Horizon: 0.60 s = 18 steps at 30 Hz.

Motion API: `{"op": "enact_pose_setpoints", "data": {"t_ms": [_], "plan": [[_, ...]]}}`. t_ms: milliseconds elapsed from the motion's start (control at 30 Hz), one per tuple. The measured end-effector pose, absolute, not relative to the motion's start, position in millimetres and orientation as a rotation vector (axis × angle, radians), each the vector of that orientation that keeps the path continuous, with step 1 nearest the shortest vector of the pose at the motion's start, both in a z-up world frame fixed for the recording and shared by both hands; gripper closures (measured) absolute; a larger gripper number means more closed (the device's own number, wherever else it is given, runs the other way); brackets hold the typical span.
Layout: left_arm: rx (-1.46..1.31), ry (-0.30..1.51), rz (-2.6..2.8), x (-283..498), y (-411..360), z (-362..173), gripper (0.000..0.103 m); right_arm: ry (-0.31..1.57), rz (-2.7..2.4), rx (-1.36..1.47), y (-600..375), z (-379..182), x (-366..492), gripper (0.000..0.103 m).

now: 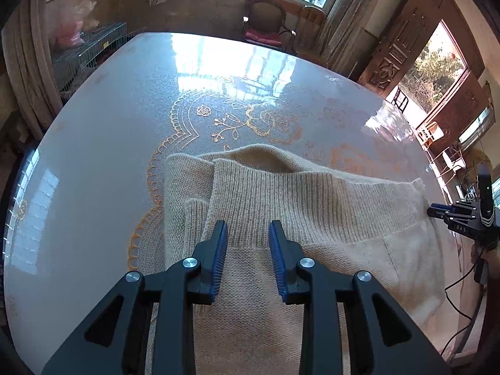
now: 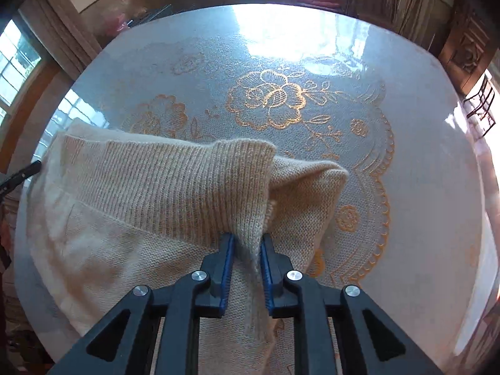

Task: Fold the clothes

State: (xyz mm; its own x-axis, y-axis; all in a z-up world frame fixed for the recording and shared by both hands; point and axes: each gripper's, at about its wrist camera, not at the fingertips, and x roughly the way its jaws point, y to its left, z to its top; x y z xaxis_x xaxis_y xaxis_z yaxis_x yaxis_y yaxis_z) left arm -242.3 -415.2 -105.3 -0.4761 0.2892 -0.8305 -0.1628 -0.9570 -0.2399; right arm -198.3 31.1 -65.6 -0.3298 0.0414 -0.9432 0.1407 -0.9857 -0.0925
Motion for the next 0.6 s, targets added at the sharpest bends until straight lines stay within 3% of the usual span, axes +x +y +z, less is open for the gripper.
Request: {"op": "enact_pose_setpoints", "data": {"t_ms": [33, 67, 167, 200, 333, 400, 500, 600], "plan": [[-1.444, -0.144, 2.495, -243.4, -410.9, -105.7, 0.074, 0.470, -2.580, 1.767, 21.3, -60.2, -192.8, 0.091], [-1.448, -0.122, 2.496, -243.3, -407.4, -108.5, 0.074, 0.568, -2.615, 1.769, 19.2, -59.2, -190.2, 0.091], [-1.460, -0.056, 2.500, -243.3, -396.8, -116.9, 0.074, 0.660, -2.706, 1.759, 22.4, -56.6, -185.8, 0.091], [-1.462, -0.044, 2.497, -245.7, -393.9, -117.3, 0.074, 0.636, -2.741, 1.742, 24.9, -54.0, -184.2, 0.091], [-1.469, 0.005, 2.483, -255.5, -382.3, -118.9, 0.074, -0.104, -2.621, 1.491, 29.0, -16.4, -178.3, 0.082], [-1.473, 0.030, 2.476, -260.3, -376.5, -119.8, 0.074, -0.274, -2.465, 1.477, 13.7, -19.3, -189.2, 0.082], [-1.478, 0.066, 2.465, -267.6, -367.8, -121.0, 0.074, -0.261, -2.322, 1.552, -19.2, -32.8, -208.0, 0.082], [-1.483, 0.103, 2.453, -274.9, -359.1, -122.2, 0.074, -0.051, -2.343, 1.753, -34.4, -62.2, -218.7, 0.082]]}}
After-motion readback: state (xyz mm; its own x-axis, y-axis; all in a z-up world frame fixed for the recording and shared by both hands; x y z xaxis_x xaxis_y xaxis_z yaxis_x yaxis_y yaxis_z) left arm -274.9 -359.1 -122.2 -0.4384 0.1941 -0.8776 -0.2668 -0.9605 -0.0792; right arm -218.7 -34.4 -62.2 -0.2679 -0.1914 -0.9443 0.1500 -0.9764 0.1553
